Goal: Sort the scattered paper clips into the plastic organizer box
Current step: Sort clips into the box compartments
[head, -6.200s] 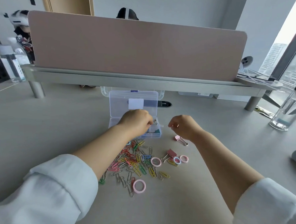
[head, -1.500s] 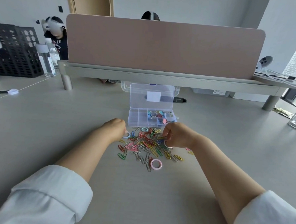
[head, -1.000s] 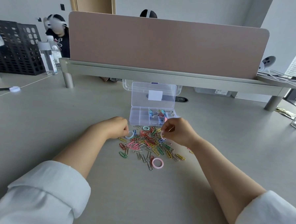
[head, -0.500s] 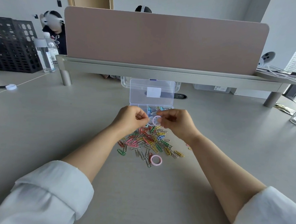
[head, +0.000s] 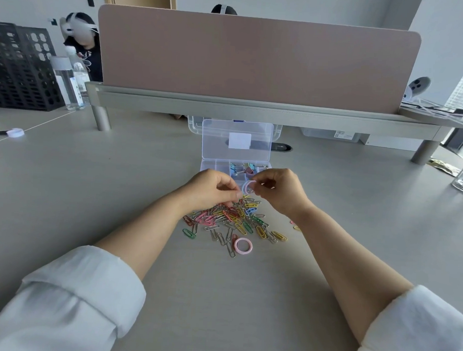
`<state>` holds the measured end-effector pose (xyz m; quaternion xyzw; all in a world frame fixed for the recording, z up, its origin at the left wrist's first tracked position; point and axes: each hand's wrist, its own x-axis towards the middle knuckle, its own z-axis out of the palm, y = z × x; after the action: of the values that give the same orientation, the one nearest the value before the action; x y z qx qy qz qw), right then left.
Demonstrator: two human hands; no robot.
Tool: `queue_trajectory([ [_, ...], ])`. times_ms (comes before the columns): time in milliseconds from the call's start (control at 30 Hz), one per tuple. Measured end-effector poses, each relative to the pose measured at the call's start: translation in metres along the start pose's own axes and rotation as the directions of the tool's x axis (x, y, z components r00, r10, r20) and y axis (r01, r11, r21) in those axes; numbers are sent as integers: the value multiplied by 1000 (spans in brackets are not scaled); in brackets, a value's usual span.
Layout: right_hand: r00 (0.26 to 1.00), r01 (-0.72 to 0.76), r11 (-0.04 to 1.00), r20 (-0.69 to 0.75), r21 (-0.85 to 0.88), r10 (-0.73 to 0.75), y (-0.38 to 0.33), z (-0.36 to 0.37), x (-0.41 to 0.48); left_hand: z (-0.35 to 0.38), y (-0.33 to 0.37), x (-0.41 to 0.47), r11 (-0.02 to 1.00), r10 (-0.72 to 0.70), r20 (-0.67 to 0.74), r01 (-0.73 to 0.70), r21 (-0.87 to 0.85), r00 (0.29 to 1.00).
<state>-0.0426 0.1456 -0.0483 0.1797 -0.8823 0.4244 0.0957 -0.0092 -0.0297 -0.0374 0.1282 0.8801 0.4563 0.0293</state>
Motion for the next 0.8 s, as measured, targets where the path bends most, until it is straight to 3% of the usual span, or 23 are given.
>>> queue_trajectory([
  [200, 997, -62, 998, -39, 30, 63, 7, -5, 2, 2, 19, -10, 938, -68, 259, -27, 346, 963],
  [300, 997, -61, 998, -36, 13, 62, 4, -6, 0, 9, 25, -12, 897, -80, 313, -69, 436, 946],
  [800, 999, -27, 999, -42, 42, 29, 2, -7, -3, 10, 20, -10, 858, -105, 424, -134, 496, 899],
])
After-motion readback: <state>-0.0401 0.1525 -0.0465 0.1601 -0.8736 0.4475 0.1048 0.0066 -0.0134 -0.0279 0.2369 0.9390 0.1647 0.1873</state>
